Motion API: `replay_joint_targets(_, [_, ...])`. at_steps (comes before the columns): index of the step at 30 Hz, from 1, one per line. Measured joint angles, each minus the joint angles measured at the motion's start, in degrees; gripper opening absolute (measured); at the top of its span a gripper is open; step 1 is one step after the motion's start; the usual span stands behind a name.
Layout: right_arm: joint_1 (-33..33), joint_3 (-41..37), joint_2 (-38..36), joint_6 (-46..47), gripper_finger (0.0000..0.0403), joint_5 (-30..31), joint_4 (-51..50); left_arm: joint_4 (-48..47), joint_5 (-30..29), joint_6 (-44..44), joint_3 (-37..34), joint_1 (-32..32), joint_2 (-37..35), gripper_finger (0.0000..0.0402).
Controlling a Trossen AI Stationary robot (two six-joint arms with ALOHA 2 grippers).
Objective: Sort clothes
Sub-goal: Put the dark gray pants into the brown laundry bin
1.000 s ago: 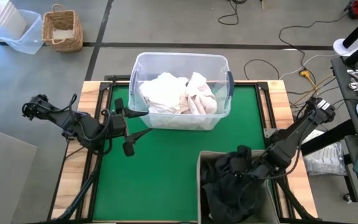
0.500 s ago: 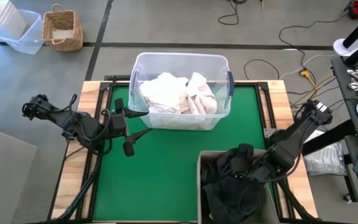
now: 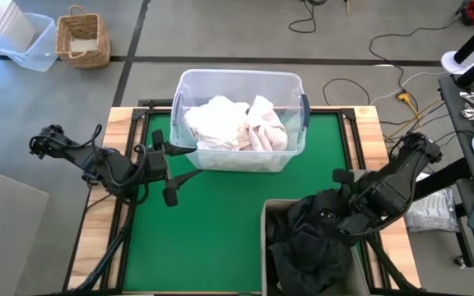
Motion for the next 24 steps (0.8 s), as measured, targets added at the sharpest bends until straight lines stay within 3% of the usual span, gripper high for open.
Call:
replay_joint_targets(13, [-1.46,-4.61,-2.53,-4.50,0.0012,8.07,0.14,0.02,-0.02,0.00,0.00,0.00,0.00,0.0245])
replay_joint_targets(24, [-1.29,-9.37,-2.25,-3.88,0.0012,3.94,7.12,0.02,-0.02,0.00,0.00,0.00,0.00,0.0245])
